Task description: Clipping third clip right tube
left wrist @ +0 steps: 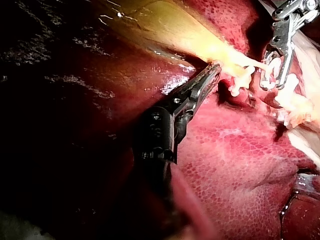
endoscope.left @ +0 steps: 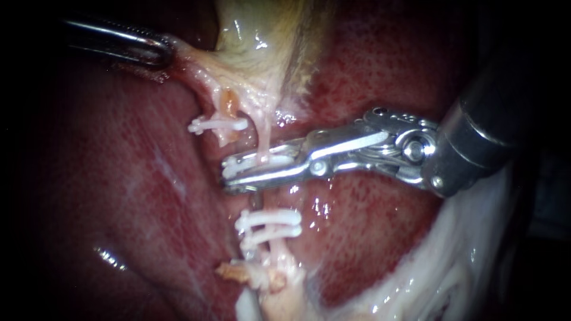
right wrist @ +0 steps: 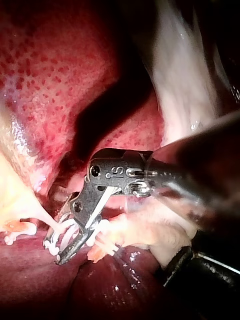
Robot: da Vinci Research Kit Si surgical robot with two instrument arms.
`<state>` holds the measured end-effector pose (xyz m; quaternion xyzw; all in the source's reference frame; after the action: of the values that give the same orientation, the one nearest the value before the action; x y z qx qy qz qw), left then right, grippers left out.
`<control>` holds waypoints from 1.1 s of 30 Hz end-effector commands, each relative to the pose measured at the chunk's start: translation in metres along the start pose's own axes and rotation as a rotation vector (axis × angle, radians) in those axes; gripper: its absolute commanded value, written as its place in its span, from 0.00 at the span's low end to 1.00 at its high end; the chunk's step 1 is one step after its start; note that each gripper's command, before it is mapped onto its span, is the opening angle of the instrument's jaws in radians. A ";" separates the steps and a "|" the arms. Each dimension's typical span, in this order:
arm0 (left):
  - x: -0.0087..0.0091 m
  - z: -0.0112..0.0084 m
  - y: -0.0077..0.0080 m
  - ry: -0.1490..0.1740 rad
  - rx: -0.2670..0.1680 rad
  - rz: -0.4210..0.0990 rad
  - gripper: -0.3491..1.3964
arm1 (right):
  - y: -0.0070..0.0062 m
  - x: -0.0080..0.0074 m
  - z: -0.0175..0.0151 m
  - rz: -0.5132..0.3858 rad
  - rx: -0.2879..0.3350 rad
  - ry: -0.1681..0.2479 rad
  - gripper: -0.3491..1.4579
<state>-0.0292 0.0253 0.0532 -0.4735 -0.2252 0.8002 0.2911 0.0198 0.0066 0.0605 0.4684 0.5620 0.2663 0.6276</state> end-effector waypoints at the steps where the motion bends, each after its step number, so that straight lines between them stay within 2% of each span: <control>1: 0.0000 0.0000 0.0000 0.000 0.000 0.000 0.00 | 0.0000 0.0000 0.0000 0.000 0.000 0.000 0.18; 6: 0.0000 0.0000 0.0000 0.000 0.000 0.000 0.00 | 0.0000 -0.0001 0.0000 0.006 0.000 0.000 0.13; 13: 0.0000 0.0000 0.0000 0.000 0.000 0.000 0.00 | 0.0000 -0.0001 -0.0001 0.006 0.001 -0.001 0.00; 21: -0.0001 0.0000 -0.0002 0.000 0.000 0.000 0.00 | -0.0003 -0.0001 0.0000 0.047 -0.005 0.005 0.00; 33: -0.0001 0.0000 -0.0002 0.000 0.004 0.000 0.00 | -0.0004 -0.0001 0.0001 0.047 -0.010 0.001 0.00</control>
<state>-0.0291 0.0254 0.0534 -0.4731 -0.2238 0.8005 0.2920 0.0199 0.0063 0.0601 0.4787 0.5500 0.2836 0.6229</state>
